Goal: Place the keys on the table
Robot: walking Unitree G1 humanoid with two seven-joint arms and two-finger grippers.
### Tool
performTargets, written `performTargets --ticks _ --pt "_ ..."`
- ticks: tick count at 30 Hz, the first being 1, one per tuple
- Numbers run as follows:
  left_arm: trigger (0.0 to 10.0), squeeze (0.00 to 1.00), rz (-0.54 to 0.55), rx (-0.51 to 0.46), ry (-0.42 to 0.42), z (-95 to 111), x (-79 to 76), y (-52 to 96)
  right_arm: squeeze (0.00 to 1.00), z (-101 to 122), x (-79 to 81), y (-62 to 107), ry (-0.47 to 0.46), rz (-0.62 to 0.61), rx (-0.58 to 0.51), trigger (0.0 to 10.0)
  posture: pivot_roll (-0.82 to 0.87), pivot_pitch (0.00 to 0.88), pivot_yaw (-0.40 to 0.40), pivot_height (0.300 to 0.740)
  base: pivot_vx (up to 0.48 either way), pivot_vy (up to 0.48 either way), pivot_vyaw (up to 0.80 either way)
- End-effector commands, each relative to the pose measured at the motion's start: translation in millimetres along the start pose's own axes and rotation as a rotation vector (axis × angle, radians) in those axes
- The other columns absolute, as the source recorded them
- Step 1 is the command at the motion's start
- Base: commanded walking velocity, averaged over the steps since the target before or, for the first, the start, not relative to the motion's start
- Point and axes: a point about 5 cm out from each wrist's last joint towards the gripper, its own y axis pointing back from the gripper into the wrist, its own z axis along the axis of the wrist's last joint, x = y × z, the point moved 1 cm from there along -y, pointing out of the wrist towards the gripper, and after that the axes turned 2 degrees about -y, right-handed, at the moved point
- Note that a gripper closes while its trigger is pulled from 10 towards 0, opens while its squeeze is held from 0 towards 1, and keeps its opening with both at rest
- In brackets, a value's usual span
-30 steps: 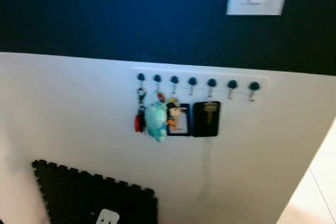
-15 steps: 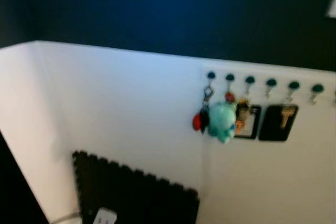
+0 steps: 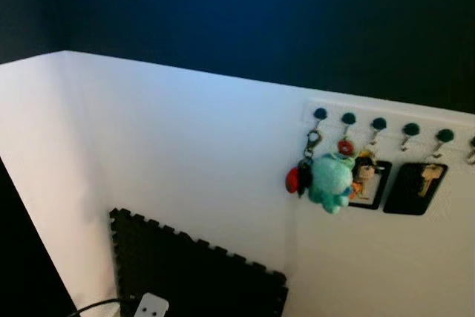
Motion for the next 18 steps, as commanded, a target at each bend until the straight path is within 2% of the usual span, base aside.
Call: performTargets --ticks 1,5,18 --pt "10.0 0.00 -0.013 0.005 -0.011 -2.1 -0.9 1.3 0.00 -3.2 -5.6 1.5 -0.023 -0.024 0.011 10.0 0.07 0.023 0.014 0.740 0.000 -0.442 0.00" --pt "10.0 0.00 0.009 0.011 0.011 -3.5 1.1 1.7 0.00 -3.3 -5.7 1.5 -0.022 -0.024 0.013 10.0 0.07 0.023 0.014 0.740 0.000 0.000 0.00" --pt "10.0 0.00 0.010 0.018 -0.011 -3.8 2.4 1.9 0.00 -3.8 -3.8 1.6 -0.034 -0.017 0.012 10.0 0.07 0.022 0.018 0.740 0.000 0.000 0.00"
